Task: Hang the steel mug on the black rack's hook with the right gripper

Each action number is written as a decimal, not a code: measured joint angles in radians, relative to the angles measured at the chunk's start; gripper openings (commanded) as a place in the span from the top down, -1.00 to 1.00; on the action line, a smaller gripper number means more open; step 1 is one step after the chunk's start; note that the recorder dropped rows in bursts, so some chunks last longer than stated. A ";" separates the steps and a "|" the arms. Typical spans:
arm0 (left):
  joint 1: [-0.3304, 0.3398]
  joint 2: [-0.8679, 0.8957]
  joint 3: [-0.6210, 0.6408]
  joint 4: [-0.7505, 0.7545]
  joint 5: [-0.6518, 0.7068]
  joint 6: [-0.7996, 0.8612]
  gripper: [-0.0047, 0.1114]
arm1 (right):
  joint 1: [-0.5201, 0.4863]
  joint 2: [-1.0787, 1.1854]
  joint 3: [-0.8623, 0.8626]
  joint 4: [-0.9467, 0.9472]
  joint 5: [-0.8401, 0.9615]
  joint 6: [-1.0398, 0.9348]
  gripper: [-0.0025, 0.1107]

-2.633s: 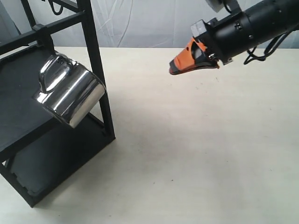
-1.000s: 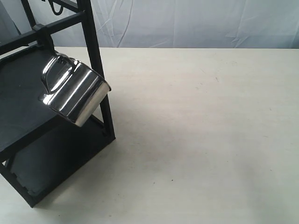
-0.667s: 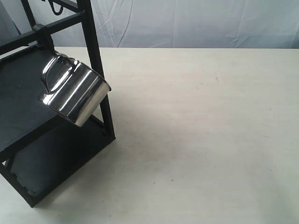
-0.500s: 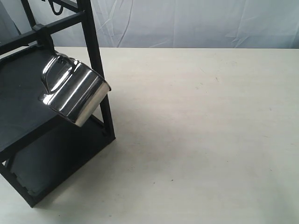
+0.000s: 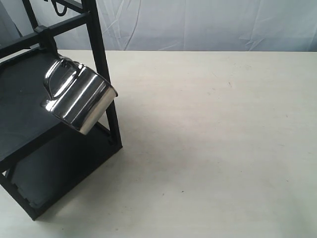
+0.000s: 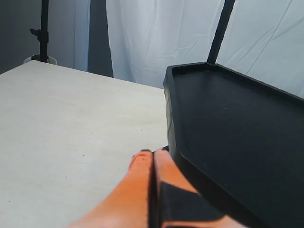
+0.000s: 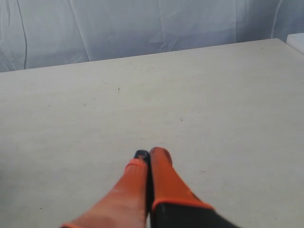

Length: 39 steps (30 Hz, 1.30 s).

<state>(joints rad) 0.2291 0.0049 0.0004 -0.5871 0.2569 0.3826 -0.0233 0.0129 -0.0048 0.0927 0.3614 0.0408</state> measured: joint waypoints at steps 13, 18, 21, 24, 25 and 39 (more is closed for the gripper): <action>0.000 0.000 0.000 0.000 0.000 0.000 0.89 | 0.000 -0.002 0.000 0.014 0.002 -0.004 0.97; 0.000 0.000 0.000 0.000 0.000 0.000 0.89 | 0.000 -0.002 0.000 0.014 0.002 -0.004 0.97; 0.000 0.000 0.000 0.000 0.000 0.000 0.89 | 0.000 -0.002 0.000 0.014 0.002 -0.004 0.97; 0.000 0.000 0.000 0.000 0.000 0.000 0.89 | 0.000 -0.002 0.000 0.014 0.004 -0.004 0.97; 0.000 0.000 0.000 0.000 0.000 0.000 0.89 | 0.000 -0.002 0.000 0.014 0.004 -0.004 0.97; 0.000 0.000 0.000 0.000 0.006 0.000 0.89 | 0.000 -0.002 0.000 0.015 0.004 -0.006 0.97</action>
<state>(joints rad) 0.2291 0.0049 0.0004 -0.5871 0.2629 0.3826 -0.0233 0.0113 -0.0048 0.1076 0.3651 0.0350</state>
